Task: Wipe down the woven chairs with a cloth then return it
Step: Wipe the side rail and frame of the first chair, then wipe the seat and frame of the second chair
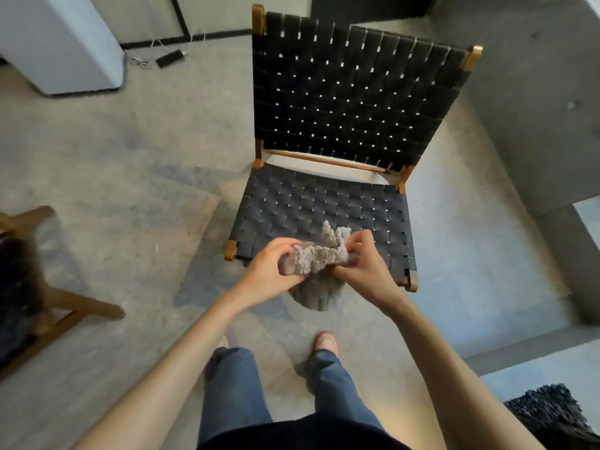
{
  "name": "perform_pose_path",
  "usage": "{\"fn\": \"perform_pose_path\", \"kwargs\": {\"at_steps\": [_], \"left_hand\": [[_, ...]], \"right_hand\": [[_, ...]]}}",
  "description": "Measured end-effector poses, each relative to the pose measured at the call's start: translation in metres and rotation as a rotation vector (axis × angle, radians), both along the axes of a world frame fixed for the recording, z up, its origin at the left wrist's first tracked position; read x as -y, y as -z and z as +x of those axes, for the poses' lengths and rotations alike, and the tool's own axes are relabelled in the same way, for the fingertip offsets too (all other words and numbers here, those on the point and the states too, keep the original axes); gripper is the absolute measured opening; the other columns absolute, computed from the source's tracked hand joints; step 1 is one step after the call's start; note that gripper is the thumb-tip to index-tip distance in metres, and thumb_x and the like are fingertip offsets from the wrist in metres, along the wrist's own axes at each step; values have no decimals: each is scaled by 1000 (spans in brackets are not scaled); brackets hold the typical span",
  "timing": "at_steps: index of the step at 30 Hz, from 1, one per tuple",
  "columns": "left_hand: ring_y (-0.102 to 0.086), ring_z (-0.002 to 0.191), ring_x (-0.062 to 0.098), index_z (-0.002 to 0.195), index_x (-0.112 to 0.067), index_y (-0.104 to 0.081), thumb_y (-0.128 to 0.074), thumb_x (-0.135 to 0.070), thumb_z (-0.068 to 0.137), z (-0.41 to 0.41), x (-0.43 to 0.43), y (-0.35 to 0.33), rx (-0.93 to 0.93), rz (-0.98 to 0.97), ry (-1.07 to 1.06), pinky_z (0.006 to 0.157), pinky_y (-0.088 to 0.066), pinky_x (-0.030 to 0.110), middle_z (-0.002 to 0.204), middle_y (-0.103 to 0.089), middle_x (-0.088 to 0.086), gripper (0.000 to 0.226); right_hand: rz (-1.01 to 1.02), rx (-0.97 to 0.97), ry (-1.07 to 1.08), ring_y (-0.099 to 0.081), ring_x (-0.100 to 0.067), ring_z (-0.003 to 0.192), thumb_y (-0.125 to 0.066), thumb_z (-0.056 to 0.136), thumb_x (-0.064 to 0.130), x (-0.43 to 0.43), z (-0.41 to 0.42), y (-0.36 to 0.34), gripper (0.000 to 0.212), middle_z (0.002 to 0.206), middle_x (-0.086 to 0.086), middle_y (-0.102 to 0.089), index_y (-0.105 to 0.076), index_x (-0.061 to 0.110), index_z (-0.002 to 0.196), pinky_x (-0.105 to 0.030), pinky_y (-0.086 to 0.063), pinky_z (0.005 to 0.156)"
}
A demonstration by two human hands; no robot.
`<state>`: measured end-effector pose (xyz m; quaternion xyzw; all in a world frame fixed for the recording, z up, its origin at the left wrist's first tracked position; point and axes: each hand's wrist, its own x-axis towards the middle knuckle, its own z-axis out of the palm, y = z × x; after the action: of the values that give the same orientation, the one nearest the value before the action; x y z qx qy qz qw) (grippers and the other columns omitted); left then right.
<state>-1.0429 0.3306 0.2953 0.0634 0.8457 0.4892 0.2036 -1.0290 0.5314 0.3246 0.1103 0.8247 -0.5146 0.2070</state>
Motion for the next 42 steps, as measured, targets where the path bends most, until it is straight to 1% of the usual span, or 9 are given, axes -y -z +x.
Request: {"fn": "perform_pose_path", "kwargs": {"at_steps": [6, 10, 13, 18, 23, 27, 34, 37, 42], "left_hand": [[-55, 69, -10, 86, -18, -61, -77, -11, 76, -21, 102, -21, 84, 55, -80, 64, -41, 10, 80, -64, -9, 20], [-55, 73, 4, 90, -2, -59, -76, -7, 75, -49, 190, -31, 84, 46, -22, 62, -39, 11, 84, -66, 10, 24], [-59, 77, 16, 90, -16, -48, -80, -17, 72, -73, 246, -35, 55, -15, -4, 68, -46, 24, 88, -64, 10, 37], [-57, 78, -2, 128, -30, -42, -78, -14, 75, -130, 298, -51, 28, 25, 203, 72, -44, 14, 85, -59, -10, 66], [-56, 93, 15, 90, -23, -66, -77, -25, 76, -197, 303, -51, -89, -124, 375, 87, -46, 37, 92, -60, -5, 18], [-47, 92, 10, 93, -20, -63, -78, -35, 74, -251, 290, -48, -113, -197, 491, 79, -39, 24, 94, -46, -5, 28], [-44, 100, 14, 98, -8, -57, -69, -31, 83, -384, 257, -30, -155, -397, 730, 79, -37, 26, 109, -46, 1, 29], [-53, 94, 17, 100, -12, -56, -63, -20, 86, -435, 236, -33, -158, -463, 834, 74, -42, 30, 105, -53, 1, 18], [-51, 87, 7, 90, -25, -54, -60, -13, 86, -490, 191, -30, -214, -419, 1005, 62, -32, 16, 93, -54, -10, 14]], "right_hand": [[50, -76, -182, -61, -25, 74, -67, 81, 9, 102, -33, -12, 68, 91, -5, -57, -39, 50, 128, -38, -56, 75], [160, -115, -221, -61, -16, 80, -69, 77, 16, 187, -53, -8, 39, 93, 3, -62, -56, 44, 100, -42, -52, 78], [225, -125, -167, -62, -17, 85, -72, 76, 27, 238, -64, -9, 28, 98, 8, -64, -54, 38, 95, -44, -53, 74], [354, -175, -40, -64, -11, 81, -70, 73, 51, 285, -90, -21, 35, 93, 13, -66, -54, 32, 98, -39, -55, 66], [468, -141, 47, -64, -13, 77, -73, 72, 55, 292, -130, -23, 42, 86, 8, -67, -54, 26, 96, -39, -55, 62], [513, -109, 153, -64, -12, 75, -75, 73, 53, 285, -165, -16, 39, 83, 9, -68, -54, 26, 91, -38, -55, 61], [561, -61, 320, -63, -16, 81, -72, 81, 31, 258, -248, 16, 18, 83, 8, -65, -55, 24, 83, -31, -49, 60], [571, -51, 423, -49, -11, 94, -73, 80, 34, 245, -273, 21, 16, 94, 8, -51, -62, 25, 87, -32, -45, 63], [666, 20, 516, -40, -23, 117, -76, 77, 23, 222, -289, 26, 16, 131, 0, -49, -64, 16, 84, -38, -47, 80]]}}
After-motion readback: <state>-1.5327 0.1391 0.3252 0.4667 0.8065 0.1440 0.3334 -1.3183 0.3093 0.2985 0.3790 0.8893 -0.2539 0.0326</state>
